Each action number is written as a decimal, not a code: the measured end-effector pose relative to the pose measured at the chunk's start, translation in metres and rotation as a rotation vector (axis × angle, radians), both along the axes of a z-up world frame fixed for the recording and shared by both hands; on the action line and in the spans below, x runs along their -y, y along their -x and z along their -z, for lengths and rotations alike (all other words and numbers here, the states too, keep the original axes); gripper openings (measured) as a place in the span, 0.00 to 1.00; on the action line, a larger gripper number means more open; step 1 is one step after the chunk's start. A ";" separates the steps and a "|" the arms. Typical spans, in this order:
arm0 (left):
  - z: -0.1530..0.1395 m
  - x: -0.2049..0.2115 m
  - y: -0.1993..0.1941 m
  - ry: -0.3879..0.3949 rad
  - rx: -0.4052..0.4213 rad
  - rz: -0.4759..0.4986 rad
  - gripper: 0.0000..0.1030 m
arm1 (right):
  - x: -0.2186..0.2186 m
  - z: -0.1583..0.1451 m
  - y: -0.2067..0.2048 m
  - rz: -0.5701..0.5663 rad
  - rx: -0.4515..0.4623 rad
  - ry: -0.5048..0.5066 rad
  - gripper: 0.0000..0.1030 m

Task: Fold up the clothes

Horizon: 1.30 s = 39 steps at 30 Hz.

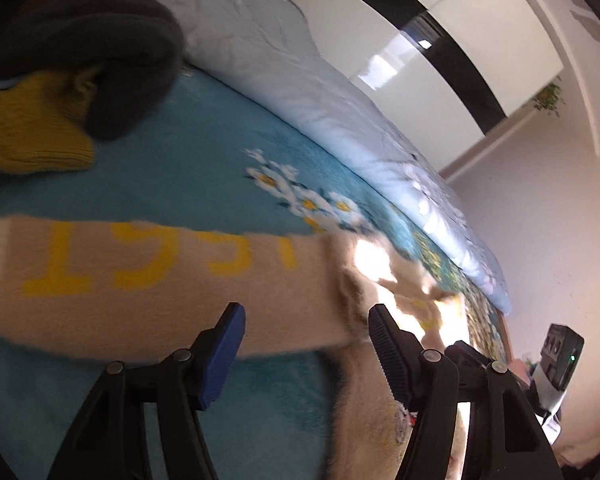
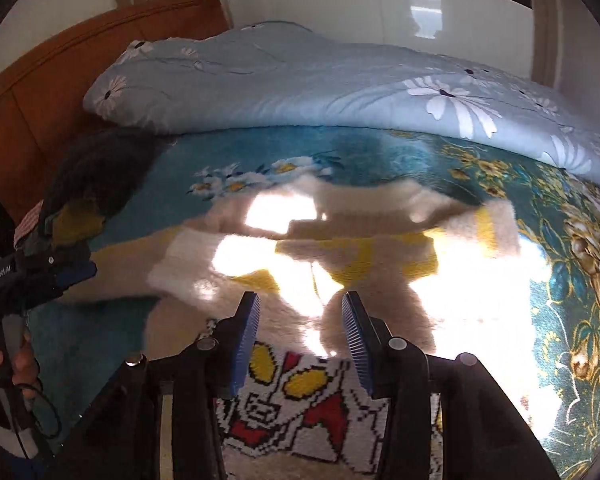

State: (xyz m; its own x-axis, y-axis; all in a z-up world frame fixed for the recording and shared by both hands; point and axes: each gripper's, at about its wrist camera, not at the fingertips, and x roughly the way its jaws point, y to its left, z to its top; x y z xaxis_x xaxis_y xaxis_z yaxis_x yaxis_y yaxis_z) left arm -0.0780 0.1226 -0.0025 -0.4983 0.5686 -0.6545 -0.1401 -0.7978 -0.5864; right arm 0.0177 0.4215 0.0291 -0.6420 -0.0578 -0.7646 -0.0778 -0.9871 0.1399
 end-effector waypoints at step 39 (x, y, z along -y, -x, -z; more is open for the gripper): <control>0.015 0.097 -0.008 -0.130 -0.073 -0.445 0.12 | -0.014 -0.004 -0.081 0.096 -0.039 0.092 0.43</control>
